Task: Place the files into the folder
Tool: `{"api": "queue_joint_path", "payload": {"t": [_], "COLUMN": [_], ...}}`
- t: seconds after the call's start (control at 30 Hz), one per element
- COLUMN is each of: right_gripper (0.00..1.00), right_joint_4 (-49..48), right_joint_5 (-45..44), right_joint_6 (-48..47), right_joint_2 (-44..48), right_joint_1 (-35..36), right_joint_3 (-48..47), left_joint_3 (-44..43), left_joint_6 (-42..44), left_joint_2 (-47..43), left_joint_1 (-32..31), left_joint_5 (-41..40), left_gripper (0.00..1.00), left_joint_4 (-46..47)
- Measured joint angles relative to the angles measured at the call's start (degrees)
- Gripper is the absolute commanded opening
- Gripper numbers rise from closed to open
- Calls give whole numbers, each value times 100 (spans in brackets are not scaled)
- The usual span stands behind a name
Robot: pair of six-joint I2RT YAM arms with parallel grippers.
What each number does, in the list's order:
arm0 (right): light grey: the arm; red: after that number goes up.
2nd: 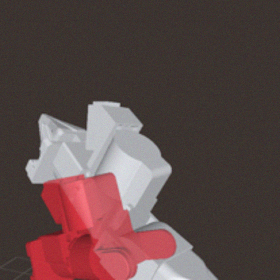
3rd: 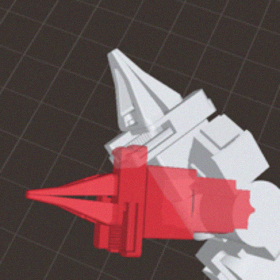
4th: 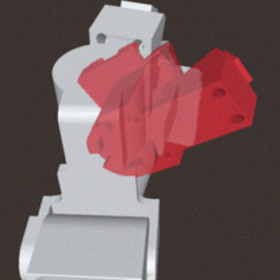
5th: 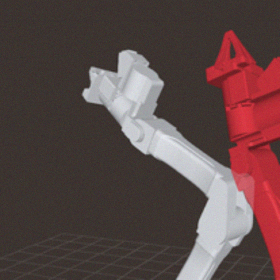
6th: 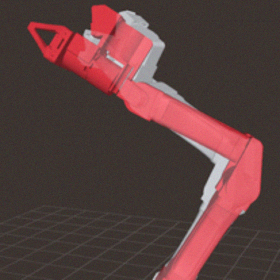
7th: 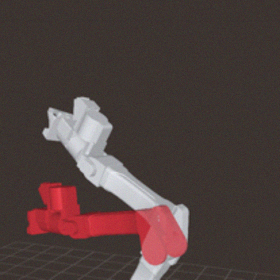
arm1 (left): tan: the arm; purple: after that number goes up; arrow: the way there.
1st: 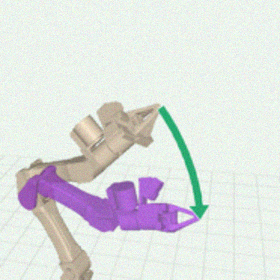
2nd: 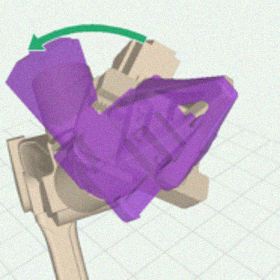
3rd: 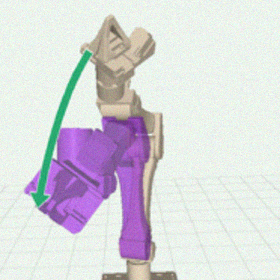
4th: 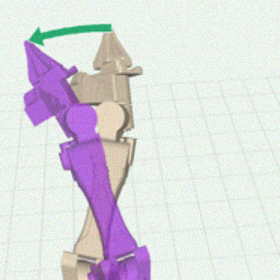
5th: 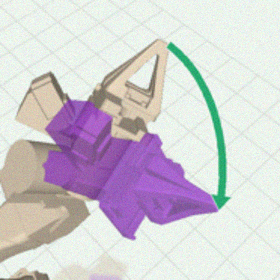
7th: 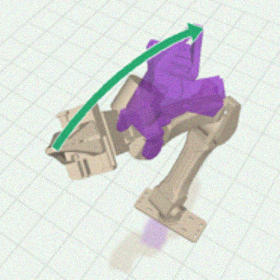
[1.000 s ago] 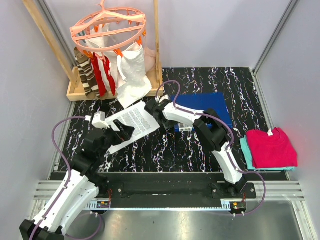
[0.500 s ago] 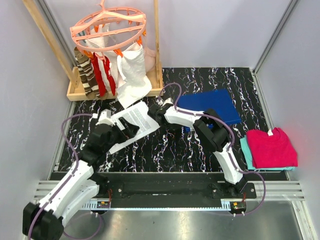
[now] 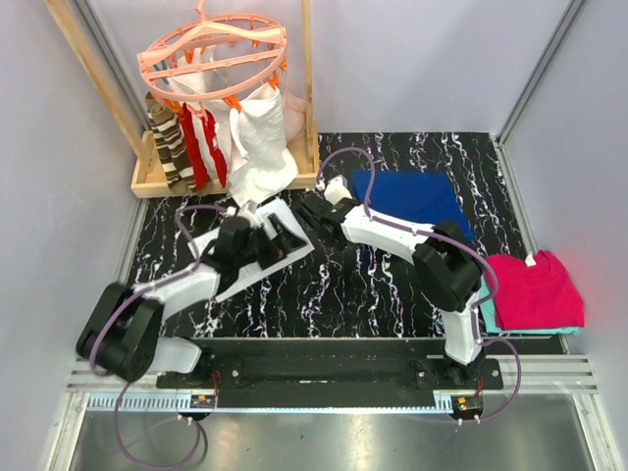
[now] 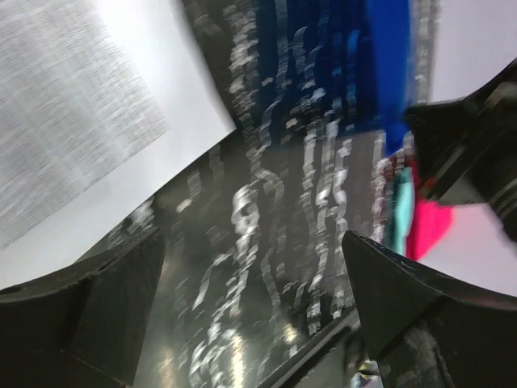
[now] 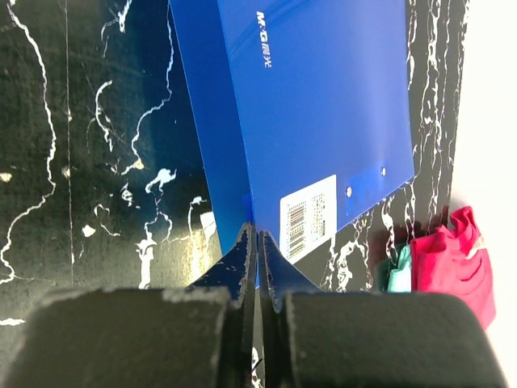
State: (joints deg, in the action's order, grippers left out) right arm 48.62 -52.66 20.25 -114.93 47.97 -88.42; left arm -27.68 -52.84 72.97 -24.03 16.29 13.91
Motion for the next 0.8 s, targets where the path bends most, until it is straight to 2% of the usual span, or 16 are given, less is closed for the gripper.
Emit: {"api": "queue_joint_path", "payload": {"t": [0.3, 0.5, 0.6, 0.8], "right_gripper": [0, 0, 0, 0], "right_joint_4": [-678, -1016, -1167, -1460], "right_joint_5": [-24, -20, -20, -22], "right_joint_6": [-133, -219, -249, -295], "right_joint_2": [295, 511, 688, 1088], "right_joint_1": [-15, 7, 9, 9], "right_joint_3": [636, 977, 1180, 1580], "left_joint_3": [-1499, -2258, -2632, -2909], "left_joint_6": [-968, -1641, -2028, -2417], "left_joint_2": [1871, 3084, 3748, 4201], "left_joint_1": [-26, -26, -24, 39], "left_joint_5": [741, 951, 1121, 1226], "left_gripper": [89, 77, 75, 76], "left_joint_4": [1445, 2120, 2579, 2990]}}
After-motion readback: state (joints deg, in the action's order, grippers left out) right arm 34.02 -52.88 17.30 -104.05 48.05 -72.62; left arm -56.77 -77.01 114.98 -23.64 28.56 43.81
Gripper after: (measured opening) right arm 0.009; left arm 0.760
